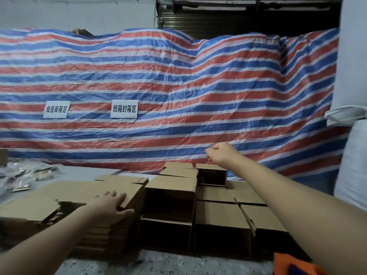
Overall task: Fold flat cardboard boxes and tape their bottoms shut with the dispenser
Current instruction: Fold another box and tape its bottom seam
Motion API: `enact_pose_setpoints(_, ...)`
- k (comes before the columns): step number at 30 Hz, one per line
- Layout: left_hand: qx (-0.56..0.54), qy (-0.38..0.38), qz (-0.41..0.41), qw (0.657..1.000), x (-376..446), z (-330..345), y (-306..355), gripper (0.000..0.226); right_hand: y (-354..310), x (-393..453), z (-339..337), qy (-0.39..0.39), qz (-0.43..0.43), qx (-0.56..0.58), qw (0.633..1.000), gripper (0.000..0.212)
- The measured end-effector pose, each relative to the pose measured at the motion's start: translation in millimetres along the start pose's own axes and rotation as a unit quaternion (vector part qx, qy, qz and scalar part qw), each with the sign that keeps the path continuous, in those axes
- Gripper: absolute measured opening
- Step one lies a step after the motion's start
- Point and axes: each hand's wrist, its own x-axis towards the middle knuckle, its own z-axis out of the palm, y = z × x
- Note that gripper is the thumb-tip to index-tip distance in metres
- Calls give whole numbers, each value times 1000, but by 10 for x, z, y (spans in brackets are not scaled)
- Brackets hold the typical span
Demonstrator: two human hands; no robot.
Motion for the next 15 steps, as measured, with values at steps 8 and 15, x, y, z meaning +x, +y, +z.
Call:
enact_pose_setpoints(8, 0, 80, 51, 996, -92, -69, -46, 46, 74, -85, 193, -26, 2, -9, 1000, 33)
enact_pose_setpoints(15, -158, 399, 21, 903, -362, -810, -34, 13, -52, -82, 191, -30, -3, 23, 999, 32)
